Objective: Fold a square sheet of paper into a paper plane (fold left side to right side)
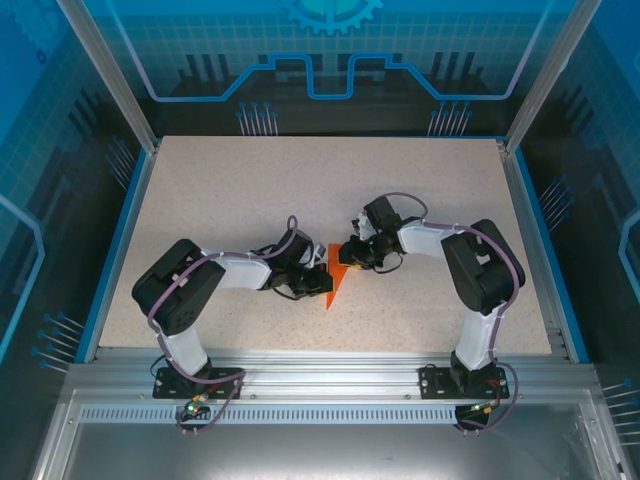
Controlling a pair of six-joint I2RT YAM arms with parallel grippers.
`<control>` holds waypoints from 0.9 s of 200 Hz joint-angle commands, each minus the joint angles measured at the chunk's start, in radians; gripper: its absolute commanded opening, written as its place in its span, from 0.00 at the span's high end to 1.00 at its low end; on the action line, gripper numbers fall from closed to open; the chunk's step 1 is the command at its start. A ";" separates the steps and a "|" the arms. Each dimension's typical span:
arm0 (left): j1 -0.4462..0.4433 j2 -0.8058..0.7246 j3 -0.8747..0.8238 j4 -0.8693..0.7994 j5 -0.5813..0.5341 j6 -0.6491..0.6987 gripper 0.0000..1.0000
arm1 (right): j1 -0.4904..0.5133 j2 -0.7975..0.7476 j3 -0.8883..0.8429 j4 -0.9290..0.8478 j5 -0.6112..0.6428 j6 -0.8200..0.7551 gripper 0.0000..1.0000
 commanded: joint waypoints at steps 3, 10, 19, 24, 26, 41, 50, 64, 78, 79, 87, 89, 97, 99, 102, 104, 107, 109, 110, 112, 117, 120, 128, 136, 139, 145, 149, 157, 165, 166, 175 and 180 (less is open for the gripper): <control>0.000 0.018 -0.025 0.010 -0.031 -0.023 1.00 | -0.014 -0.071 -0.025 -0.016 0.015 -0.027 0.70; 0.001 0.016 -0.031 0.019 -0.032 -0.029 1.00 | -0.014 -0.083 -0.032 -0.014 0.010 -0.029 0.71; 0.004 0.018 -0.038 0.034 -0.024 -0.036 1.00 | -0.013 -0.096 -0.041 -0.010 0.001 -0.027 0.73; 0.006 0.017 -0.044 0.046 -0.018 -0.041 1.00 | -0.012 -0.102 -0.046 -0.008 -0.005 -0.027 0.73; 0.007 0.017 -0.045 0.050 -0.017 -0.044 1.00 | -0.012 -0.104 -0.049 -0.007 -0.006 -0.027 0.74; 0.015 0.017 -0.057 0.086 0.011 -0.061 1.00 | -0.001 -0.121 -0.062 -0.003 -0.021 -0.028 0.77; 0.019 0.017 -0.064 0.111 0.028 -0.071 1.00 | 0.006 -0.130 -0.067 0.003 -0.028 -0.029 0.77; 0.023 0.011 -0.067 0.132 0.050 -0.081 1.00 | 0.019 -0.135 -0.076 0.022 -0.039 -0.019 0.77; 0.028 0.007 -0.068 0.135 0.056 -0.089 1.00 | 0.030 -0.122 -0.072 0.038 -0.050 -0.006 0.77; 0.029 0.006 -0.069 0.136 0.057 -0.090 1.00 | 0.032 -0.121 -0.073 0.038 -0.050 -0.005 0.77; 0.032 0.003 -0.070 0.138 0.060 -0.093 1.00 | 0.041 -0.108 -0.063 0.043 -0.051 -0.001 0.77; 0.034 0.004 -0.070 0.138 0.060 -0.094 1.00 | 0.043 -0.104 -0.063 0.044 -0.050 0.000 0.77; 0.037 0.001 -0.073 0.139 0.061 -0.097 1.00 | 0.051 -0.089 -0.052 0.047 -0.049 0.003 0.77; 0.038 -0.001 -0.074 0.140 0.062 -0.098 1.00 | 0.053 -0.085 -0.049 0.048 -0.049 0.003 0.77; 0.038 -0.002 -0.076 0.142 0.062 -0.099 1.00 | 0.055 -0.080 -0.045 0.050 -0.049 0.005 0.77; 0.038 -0.002 -0.075 0.142 0.062 -0.099 1.00 | 0.058 -0.076 -0.041 0.050 -0.050 0.005 0.77; 0.039 -0.003 -0.075 0.141 0.062 -0.099 1.00 | 0.060 -0.070 -0.035 0.051 -0.050 0.006 0.77; 0.040 -0.003 -0.076 0.141 0.062 -0.099 1.00 | 0.061 -0.066 -0.032 0.051 -0.049 0.006 0.77; 0.041 -0.003 -0.075 0.141 0.062 -0.099 1.00 | 0.062 -0.064 -0.031 0.051 -0.049 0.006 0.77; 0.040 -0.003 -0.076 0.141 0.063 -0.100 1.00 | 0.063 -0.061 -0.028 0.052 -0.048 0.007 0.77; 0.041 -0.006 -0.075 0.142 0.063 -0.101 1.00 | 0.066 -0.052 -0.019 0.053 -0.046 0.009 0.76; 0.042 -0.005 -0.074 0.141 0.064 -0.102 1.00 | 0.067 -0.047 -0.016 0.053 -0.045 0.008 0.76; 0.044 -0.003 -0.071 0.139 0.066 -0.102 1.00 | 0.069 -0.035 -0.005 0.052 -0.040 0.012 0.76; 0.046 -0.002 -0.070 0.138 0.069 -0.102 1.00 | 0.069 -0.023 0.001 0.056 -0.037 0.013 0.76; 0.046 -0.001 -0.069 0.137 0.069 -0.102 1.00 | 0.069 -0.020 0.004 0.057 -0.035 0.013 0.76; 0.047 0.001 -0.066 0.135 0.071 -0.103 1.00 | 0.069 -0.013 0.009 0.058 -0.031 0.012 0.76; 0.048 0.002 -0.064 0.134 0.072 -0.102 1.00 | 0.070 -0.007 0.012 0.058 -0.028 0.011 0.76; 0.049 0.005 -0.064 0.133 0.073 -0.103 1.00 | 0.069 0.002 0.020 0.056 -0.022 0.007 0.76; 0.050 0.008 -0.060 0.132 0.072 -0.103 1.00 | 0.069 0.013 0.027 0.050 -0.014 0.004 0.76; 0.051 0.008 -0.060 0.133 0.073 -0.102 1.00 | 0.069 0.014 0.028 0.049 -0.014 0.004 0.76; 0.051 0.009 -0.061 0.132 0.072 -0.102 1.00 | 0.068 0.024 0.031 0.046 -0.005 0.000 0.76; 0.053 0.008 -0.058 0.132 0.073 -0.102 1.00 | 0.067 0.030 0.033 0.046 0.001 -0.001 0.76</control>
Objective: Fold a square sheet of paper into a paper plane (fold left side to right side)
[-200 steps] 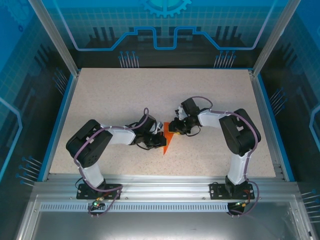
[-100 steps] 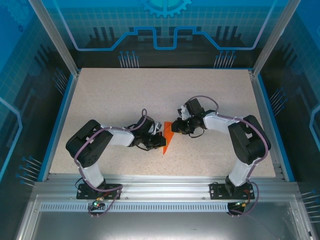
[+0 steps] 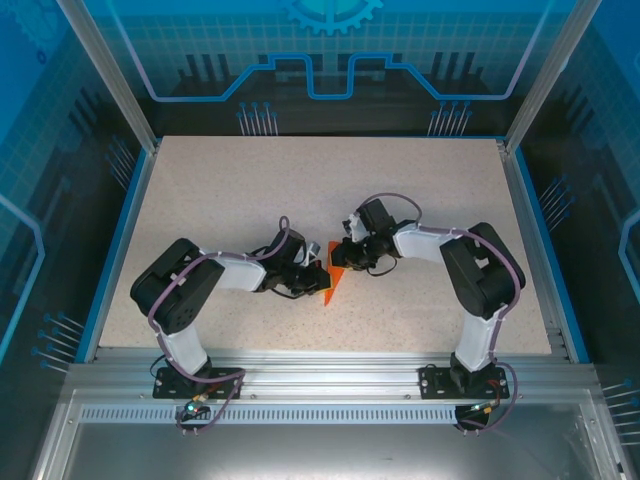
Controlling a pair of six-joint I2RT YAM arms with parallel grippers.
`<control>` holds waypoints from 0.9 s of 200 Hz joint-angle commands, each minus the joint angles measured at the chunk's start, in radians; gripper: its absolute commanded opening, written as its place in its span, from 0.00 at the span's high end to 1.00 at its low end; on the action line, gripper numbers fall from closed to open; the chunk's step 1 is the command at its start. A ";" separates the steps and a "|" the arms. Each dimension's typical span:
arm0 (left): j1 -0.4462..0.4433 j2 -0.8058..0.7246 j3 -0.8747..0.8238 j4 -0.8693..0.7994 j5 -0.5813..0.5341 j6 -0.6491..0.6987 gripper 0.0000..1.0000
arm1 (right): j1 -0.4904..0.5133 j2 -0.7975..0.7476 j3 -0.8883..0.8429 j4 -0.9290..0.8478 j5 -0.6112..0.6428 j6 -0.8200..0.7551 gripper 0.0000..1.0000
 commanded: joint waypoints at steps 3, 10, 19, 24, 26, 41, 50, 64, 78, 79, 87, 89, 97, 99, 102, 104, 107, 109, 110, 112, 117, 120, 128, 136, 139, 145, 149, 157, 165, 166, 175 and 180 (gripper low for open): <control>0.012 0.009 -0.003 0.006 0.018 -0.005 0.99 | 0.009 0.037 0.034 -0.005 0.030 0.000 0.76; 0.014 0.007 -0.003 0.002 0.019 -0.004 0.99 | 0.006 0.045 0.034 -0.006 0.037 -0.001 0.76; 0.014 0.004 -0.002 -0.001 0.018 -0.001 0.98 | 0.002 0.052 0.034 -0.003 0.046 0.002 0.76; 0.015 0.001 0.000 -0.008 0.016 0.001 0.96 | 0.000 0.055 0.034 -0.006 0.051 0.004 0.76; 0.014 0.000 0.000 -0.010 0.015 0.002 0.95 | -0.001 0.056 0.034 -0.007 0.054 0.004 0.76; 0.016 -0.011 0.003 -0.029 0.010 0.012 0.93 | -0.006 0.062 0.032 -0.018 0.076 0.009 0.75; 0.018 -0.024 0.001 -0.040 0.007 0.020 0.90 | -0.010 0.067 0.032 -0.027 0.084 0.009 0.76; 0.018 -0.046 0.000 -0.062 -0.004 0.036 0.86 | -0.014 0.073 0.030 -0.028 0.088 0.017 0.76; 0.019 -0.071 -0.001 -0.095 -0.019 0.055 0.83 | -0.016 0.075 0.025 -0.026 0.089 0.024 0.76; 0.019 -0.073 -0.001 -0.098 -0.020 0.055 0.83 | -0.016 0.074 0.024 -0.026 0.089 0.025 0.76; 0.018 -0.087 -0.005 -0.111 -0.027 0.063 0.81 | -0.018 0.074 0.022 -0.027 0.091 0.025 0.76; 0.018 -0.092 -0.006 -0.114 -0.030 0.065 0.80 | -0.018 0.074 0.021 -0.026 0.091 0.024 0.75; 0.018 -0.109 -0.014 -0.125 -0.039 0.072 0.76 | -0.019 0.072 0.020 -0.031 0.092 0.027 0.76; 0.018 -0.113 -0.017 -0.127 -0.043 0.074 0.75 | -0.020 0.070 0.020 -0.032 0.092 0.027 0.76; 0.018 -0.120 -0.020 -0.130 -0.047 0.079 0.73 | -0.021 0.070 0.019 -0.032 0.094 0.027 0.76; 0.019 -0.125 -0.023 -0.134 -0.048 0.082 0.72 | -0.021 0.068 0.018 -0.032 0.094 0.027 0.76; 0.017 -0.133 -0.027 -0.137 -0.052 0.087 0.72 | -0.021 0.068 0.018 -0.033 0.094 0.027 0.76; 0.017 -0.137 -0.029 -0.139 -0.053 0.089 0.71 | -0.021 0.069 0.017 -0.031 0.095 0.027 0.75; 0.018 -0.138 -0.030 -0.140 -0.054 0.089 0.70 | -0.021 0.068 0.017 -0.032 0.096 0.027 0.76; 0.018 -0.144 -0.033 -0.143 -0.057 0.093 0.70 | -0.022 0.066 0.018 -0.034 0.096 0.027 0.76; 0.015 -0.156 -0.038 -0.149 -0.063 0.101 0.68 | -0.021 0.066 0.018 -0.035 0.096 0.028 0.76; 0.014 -0.163 -0.038 -0.155 -0.066 0.107 0.68 | -0.021 0.067 0.017 -0.036 0.097 0.028 0.76; 0.009 -0.179 -0.041 -0.173 -0.070 0.122 0.67 | -0.021 0.066 0.017 -0.035 0.096 0.029 0.76; -0.001 -0.194 -0.044 -0.177 -0.065 0.132 0.69 | -0.021 0.066 0.018 -0.038 0.096 0.028 0.76; -0.007 -0.201 -0.043 -0.177 -0.061 0.135 0.71 | -0.021 0.066 0.019 -0.038 0.096 0.029 0.76; -0.017 -0.209 -0.041 -0.175 -0.054 0.140 0.73 | -0.022 0.067 0.017 -0.037 0.096 0.027 0.76; -0.028 -0.214 -0.038 -0.175 -0.048 0.143 0.74 | -0.021 0.067 0.017 -0.036 0.096 0.027 0.76; -0.048 -0.221 -0.025 -0.183 -0.044 0.154 0.76 | -0.023 0.068 0.018 -0.038 0.096 0.027 0.75; -0.072 -0.222 -0.007 -0.194 -0.041 0.166 0.77 | -0.023 0.068 0.017 -0.038 0.096 0.027 0.76; -0.074 -0.221 -0.005 -0.195 -0.041 0.167 0.77 | -0.023 0.069 0.018 -0.037 0.096 0.027 0.76; -0.096 -0.214 0.014 -0.207 -0.038 0.179 0.77 | -0.023 0.068 0.017 -0.038 0.096 0.029 0.75; -0.105 -0.207 0.025 -0.215 -0.043 0.184 0.77 | -0.023 0.069 0.017 -0.038 0.096 0.029 0.76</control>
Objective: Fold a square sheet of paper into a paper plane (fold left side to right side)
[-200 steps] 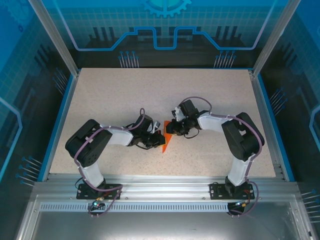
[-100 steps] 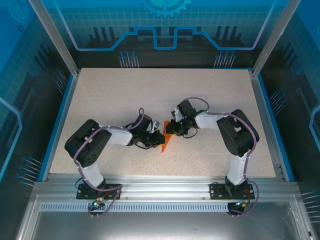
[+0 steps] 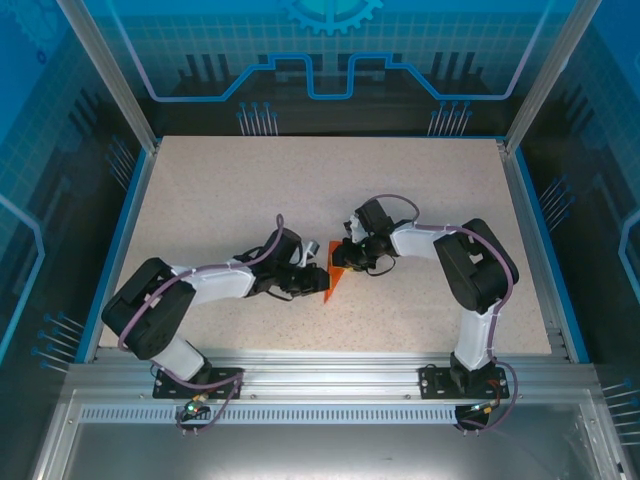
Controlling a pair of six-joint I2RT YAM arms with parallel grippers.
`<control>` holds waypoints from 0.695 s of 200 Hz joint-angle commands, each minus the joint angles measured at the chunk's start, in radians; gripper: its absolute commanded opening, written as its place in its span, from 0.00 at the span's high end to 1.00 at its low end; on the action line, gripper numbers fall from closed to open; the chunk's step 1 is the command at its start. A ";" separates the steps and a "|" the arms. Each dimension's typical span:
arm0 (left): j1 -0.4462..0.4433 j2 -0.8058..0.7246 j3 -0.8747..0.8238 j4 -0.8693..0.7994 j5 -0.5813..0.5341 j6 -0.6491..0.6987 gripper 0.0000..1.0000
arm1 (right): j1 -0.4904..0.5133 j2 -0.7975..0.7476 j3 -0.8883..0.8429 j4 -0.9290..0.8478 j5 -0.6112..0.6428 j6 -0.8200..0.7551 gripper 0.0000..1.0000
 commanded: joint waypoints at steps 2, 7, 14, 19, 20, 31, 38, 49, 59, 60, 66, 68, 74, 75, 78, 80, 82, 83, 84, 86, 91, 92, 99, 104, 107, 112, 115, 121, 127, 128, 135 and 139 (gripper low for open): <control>-0.052 -0.004 0.050 -0.066 0.004 0.062 0.78 | -0.016 0.024 0.005 -0.038 0.053 0.006 0.76; -0.057 0.004 0.059 -0.074 0.000 0.065 0.78 | -0.016 0.023 0.004 -0.038 0.052 0.006 0.76; -0.057 0.017 0.064 -0.079 -0.009 0.068 0.78 | -0.016 0.023 0.004 -0.038 0.051 0.006 0.75; -0.058 0.028 0.068 -0.079 -0.014 0.069 0.77 | -0.016 0.023 0.004 -0.038 0.052 0.006 0.75; -0.058 0.028 0.069 -0.080 -0.015 0.069 0.77 | -0.016 0.023 0.004 -0.038 0.052 0.006 0.76; -0.057 0.053 0.079 -0.081 -0.022 0.075 0.77 | -0.016 0.023 0.005 -0.040 0.051 0.005 0.76; -0.058 0.066 0.084 -0.079 -0.022 0.078 0.78 | -0.016 0.023 0.005 -0.043 0.052 0.004 0.76; -0.057 0.085 0.096 -0.078 -0.023 0.084 0.77 | -0.016 0.023 0.004 -0.042 0.051 0.003 0.76; -0.058 0.100 0.107 -0.084 -0.027 0.093 0.77 | -0.016 0.023 0.005 -0.045 0.050 0.003 0.76; -0.058 0.101 0.109 -0.085 -0.027 0.094 0.77 | -0.017 0.023 0.005 -0.045 0.051 0.003 0.76; -0.058 0.109 0.117 -0.091 -0.030 0.101 0.77 | -0.016 0.023 0.003 -0.044 0.052 0.003 0.76; -0.058 0.113 0.119 -0.093 -0.029 0.103 0.77 | -0.016 0.023 0.005 -0.046 0.053 0.003 0.75; -0.058 0.120 0.127 -0.099 -0.031 0.109 0.77 | -0.016 0.023 0.004 -0.046 0.052 0.003 0.76; -0.057 0.121 0.128 -0.099 -0.031 0.110 0.77 | -0.016 0.023 0.005 -0.046 0.053 0.003 0.75; -0.059 0.126 0.132 -0.102 -0.033 0.113 0.77 | -0.017 0.023 0.004 -0.046 0.053 0.003 0.76; -0.058 0.128 0.134 -0.105 -0.035 0.115 0.77 | -0.016 0.023 0.005 -0.047 0.053 0.003 0.76; -0.057 0.131 0.135 -0.107 -0.035 0.116 0.77 | -0.016 0.023 0.005 -0.047 0.054 0.003 0.76; -0.057 0.132 0.136 -0.108 -0.036 0.117 0.77 | -0.016 0.023 0.005 -0.047 0.054 0.003 0.76; -0.057 0.134 0.137 -0.109 -0.037 0.118 0.77 | -0.016 0.023 0.005 -0.047 0.054 0.003 0.76; -0.057 0.135 0.139 -0.110 -0.038 0.120 0.77 | -0.017 0.023 0.005 -0.047 0.052 0.002 0.76; -0.057 0.141 0.144 -0.118 -0.041 0.125 0.77 | -0.016 0.023 0.005 -0.047 0.053 0.003 0.76; -0.057 0.142 0.145 -0.119 -0.042 0.126 0.77 | -0.016 0.023 0.004 -0.047 0.053 0.003 0.75; -0.057 0.146 0.151 -0.129 -0.051 0.132 0.77 | -0.016 0.023 0.004 -0.049 0.054 0.001 0.75; -0.057 0.148 0.154 -0.132 -0.056 0.135 0.77 | -0.016 0.023 0.003 -0.050 0.055 0.001 0.76; -0.058 0.150 0.156 -0.134 -0.058 0.137 0.77 | -0.016 0.024 0.004 -0.051 0.055 0.000 0.75; -0.058 0.151 0.157 -0.138 -0.061 0.138 0.76 | -0.016 0.023 0.005 -0.052 0.057 0.000 0.75; -0.058 0.151 0.159 -0.138 -0.064 0.140 0.76 | -0.016 0.023 0.006 -0.054 0.059 -0.001 0.75; -0.057 0.152 0.159 -0.141 -0.069 0.141 0.77 | -0.016 0.023 0.006 -0.057 0.061 -0.003 0.75; -0.058 0.154 0.159 -0.144 -0.074 0.143 0.77 | -0.016 0.023 0.006 -0.060 0.062 -0.005 0.75; -0.058 0.154 0.160 -0.145 -0.075 0.143 0.77 | -0.016 0.023 0.007 -0.060 0.063 -0.005 0.75; -0.057 0.157 0.161 -0.151 -0.082 0.146 0.77 | -0.016 0.023 0.008 -0.063 0.064 -0.006 0.75; -0.057 0.159 0.161 -0.153 -0.084 0.145 0.76 | -0.016 0.023 0.007 -0.064 0.066 -0.006 0.75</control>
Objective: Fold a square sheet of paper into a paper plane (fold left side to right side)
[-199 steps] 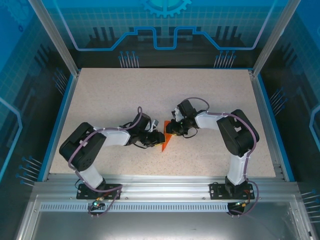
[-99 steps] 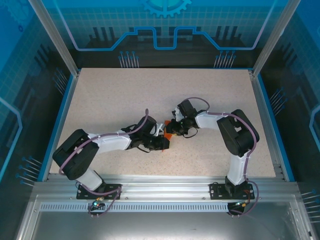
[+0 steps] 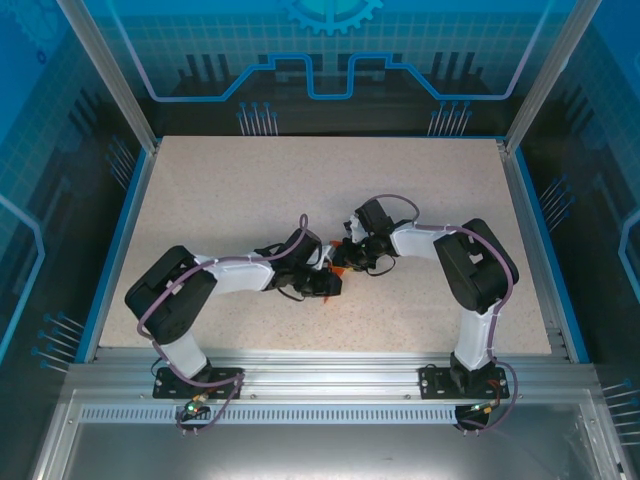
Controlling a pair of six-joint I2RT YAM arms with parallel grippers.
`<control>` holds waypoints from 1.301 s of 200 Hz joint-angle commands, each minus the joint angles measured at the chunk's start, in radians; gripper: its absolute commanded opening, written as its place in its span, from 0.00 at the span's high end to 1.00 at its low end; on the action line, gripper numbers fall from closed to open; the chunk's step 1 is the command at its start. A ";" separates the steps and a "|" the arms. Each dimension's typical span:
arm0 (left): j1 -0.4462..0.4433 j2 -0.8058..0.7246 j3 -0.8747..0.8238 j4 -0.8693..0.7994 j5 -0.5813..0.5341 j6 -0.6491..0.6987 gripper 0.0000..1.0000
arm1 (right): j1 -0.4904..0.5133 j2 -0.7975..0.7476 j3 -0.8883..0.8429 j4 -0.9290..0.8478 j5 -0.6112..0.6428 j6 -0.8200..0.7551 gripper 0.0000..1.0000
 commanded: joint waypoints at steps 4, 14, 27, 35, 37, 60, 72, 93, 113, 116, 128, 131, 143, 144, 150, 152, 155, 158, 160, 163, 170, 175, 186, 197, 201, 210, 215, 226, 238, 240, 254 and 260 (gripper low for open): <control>0.002 0.023 0.025 -0.052 -0.035 0.038 0.77 | -0.016 0.023 0.007 -0.066 0.067 -0.007 0.75; 0.002 0.027 0.026 -0.059 -0.042 0.040 0.77 | -0.016 0.023 0.009 -0.068 0.069 -0.008 0.75; 0.002 0.034 0.027 -0.068 -0.051 0.048 0.77 | -0.016 0.023 0.008 -0.073 0.071 -0.010 0.75; 0.002 0.037 0.029 -0.076 -0.059 0.051 0.77 | -0.017 0.023 0.011 -0.075 0.073 -0.012 0.75; 0.003 0.038 0.029 -0.078 -0.060 0.051 0.77 | -0.017 0.023 0.011 -0.077 0.073 -0.013 0.75; 0.002 0.046 0.032 -0.091 -0.081 0.056 0.76 | -0.016 0.023 0.012 -0.082 0.078 -0.017 0.75; 0.003 0.046 0.035 -0.097 -0.086 0.057 0.77 | -0.016 0.023 0.011 -0.085 0.081 -0.018 0.75; 0.002 0.048 0.031 -0.097 -0.089 0.056 0.76 | -0.016 0.023 0.012 -0.090 0.086 -0.021 0.75; 0.003 0.037 0.019 -0.097 -0.097 0.052 0.77 | -0.016 0.023 0.013 -0.096 0.096 -0.025 0.75; 0.002 0.034 0.019 -0.097 -0.097 0.052 0.77 | -0.016 0.023 0.014 -0.097 0.095 -0.026 0.75; 0.004 0.019 0.014 -0.095 -0.095 0.050 0.77 | -0.016 0.025 0.015 -0.101 0.099 -0.027 0.75; 0.003 0.014 0.014 -0.093 -0.093 0.050 0.77 | -0.016 0.026 0.015 -0.101 0.098 -0.027 0.75; 0.003 -0.002 0.018 -0.096 -0.086 0.053 0.75 | -0.017 0.028 0.015 -0.101 0.099 -0.026 0.75; 0.003 -0.003 0.018 -0.096 -0.085 0.053 0.75 | -0.017 0.029 0.015 -0.101 0.099 -0.026 0.75; 0.002 -0.010 0.021 -0.099 -0.083 0.057 0.74 | -0.018 0.030 0.016 -0.102 0.099 -0.026 0.75; 0.003 -0.012 0.021 -0.101 -0.083 0.059 0.74 | -0.017 0.031 0.016 -0.102 0.099 -0.025 0.75; 0.003 -0.015 0.023 -0.103 -0.084 0.061 0.73 | -0.017 0.031 0.017 -0.102 0.098 -0.026 0.75; 0.003 -0.017 0.025 -0.107 -0.084 0.065 0.73 | -0.017 0.032 0.017 -0.102 0.099 -0.025 0.75; 0.003 -0.019 0.026 -0.110 -0.085 0.066 0.73 | -0.017 0.033 0.017 -0.102 0.099 -0.024 0.75; 0.003 -0.019 0.029 -0.114 -0.087 0.069 0.72 | -0.017 0.033 0.017 -0.102 0.098 -0.024 0.75; 0.004 -0.020 0.035 -0.124 -0.093 0.076 0.72 | -0.017 0.032 0.018 -0.103 0.098 -0.024 0.75; 0.004 -0.019 0.040 -0.132 -0.099 0.081 0.71 | -0.017 0.034 0.020 -0.103 0.099 -0.024 0.75; 0.004 -0.013 0.047 -0.143 -0.104 0.089 0.71 | -0.017 0.032 0.019 -0.103 0.098 -0.024 0.75; 0.004 -0.005 0.053 -0.144 -0.101 0.093 0.71 | -0.017 0.032 0.021 -0.105 0.097 -0.024 0.75; 0.005 -0.002 0.055 -0.143 -0.096 0.096 0.71 | -0.017 0.033 0.021 -0.105 0.099 -0.024 0.75; 0.003 0.001 0.059 -0.138 -0.085 0.097 0.71 | -0.017 0.032 0.021 -0.107 0.097 -0.025 0.75; 0.003 0.003 0.060 -0.137 -0.082 0.100 0.70 | -0.017 0.032 0.023 -0.108 0.098 -0.025 0.75; 0.004 0.005 0.067 -0.147 -0.088 0.107 0.70 | -0.019 0.032 0.022 -0.108 0.097 -0.025 0.75; 0.004 0.011 0.079 -0.178 -0.114 0.124 0.70 | -0.020 0.031 0.023 -0.110 0.098 -0.026 0.75; 0.004 0.013 0.081 -0.181 -0.118 0.125 0.70 | -0.020 0.031 0.023 -0.110 0.097 -0.026 0.75; 0.005 0.022 0.087 -0.193 -0.128 0.136 0.71 | -0.019 0.031 0.024 -0.111 0.097 -0.025 0.75; 0.003 0.027 0.089 -0.197 -0.129 0.139 0.71 | -0.019 0.031 0.026 -0.112 0.096 -0.027 0.75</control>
